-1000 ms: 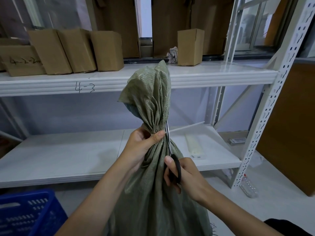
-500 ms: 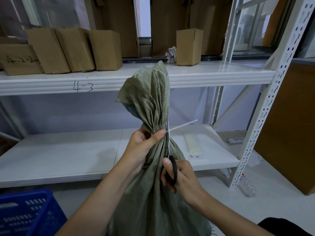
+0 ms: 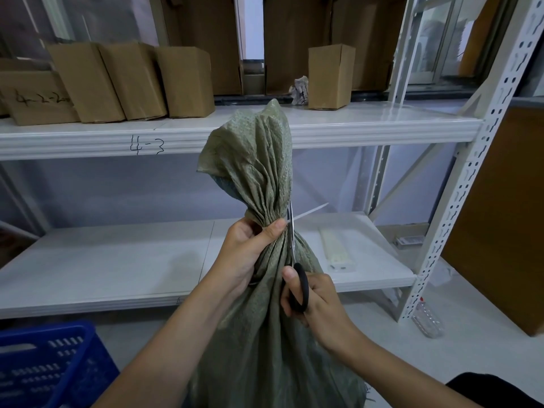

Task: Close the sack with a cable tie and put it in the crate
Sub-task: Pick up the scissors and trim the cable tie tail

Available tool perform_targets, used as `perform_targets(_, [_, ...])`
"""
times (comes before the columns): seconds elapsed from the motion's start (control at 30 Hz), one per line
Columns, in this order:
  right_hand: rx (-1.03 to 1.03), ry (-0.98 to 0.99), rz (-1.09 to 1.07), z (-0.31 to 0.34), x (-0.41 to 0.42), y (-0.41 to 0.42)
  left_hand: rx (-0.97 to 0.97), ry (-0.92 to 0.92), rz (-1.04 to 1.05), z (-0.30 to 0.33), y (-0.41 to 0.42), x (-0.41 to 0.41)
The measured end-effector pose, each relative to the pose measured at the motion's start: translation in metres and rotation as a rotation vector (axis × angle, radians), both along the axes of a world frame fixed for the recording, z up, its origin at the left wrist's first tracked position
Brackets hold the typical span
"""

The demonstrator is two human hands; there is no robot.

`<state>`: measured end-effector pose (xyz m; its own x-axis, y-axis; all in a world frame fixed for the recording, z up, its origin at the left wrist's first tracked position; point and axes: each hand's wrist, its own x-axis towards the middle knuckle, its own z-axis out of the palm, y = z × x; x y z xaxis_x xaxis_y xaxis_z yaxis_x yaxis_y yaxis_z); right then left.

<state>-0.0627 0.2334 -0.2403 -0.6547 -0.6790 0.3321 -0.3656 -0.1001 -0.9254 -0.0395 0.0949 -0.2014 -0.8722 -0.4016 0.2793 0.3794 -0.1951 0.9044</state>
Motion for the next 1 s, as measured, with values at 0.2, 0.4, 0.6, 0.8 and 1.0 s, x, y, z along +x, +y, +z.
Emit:
perform_targets(0.2, [-0.031, 0.019, -0.004, -0.002, 0.001, -0.001, -0.028, -0.014, -0.016, 0.003, -0.003, 0.001])
perform_targets(0.4, [0.020, -0.068, 0.060, 0.000, 0.002, 0.004, -0.040, -0.034, -0.041, 0.004, -0.006, 0.004])
perform_targets(0.6, [0.067, -0.073, 0.107, 0.003, -0.004, 0.008, -0.020, -0.063, -0.118, 0.006, -0.004, 0.005])
perform_targets(0.8, [0.085, -0.037, 0.091, 0.000, -0.008, 0.009, -0.028, -0.131, -0.212, 0.006, -0.006, 0.007])
perform_targets(1.0, [0.069, -0.029, 0.066, 0.003, -0.006, 0.009, -0.031, -0.156, -0.240, 0.013, -0.008, 0.010])
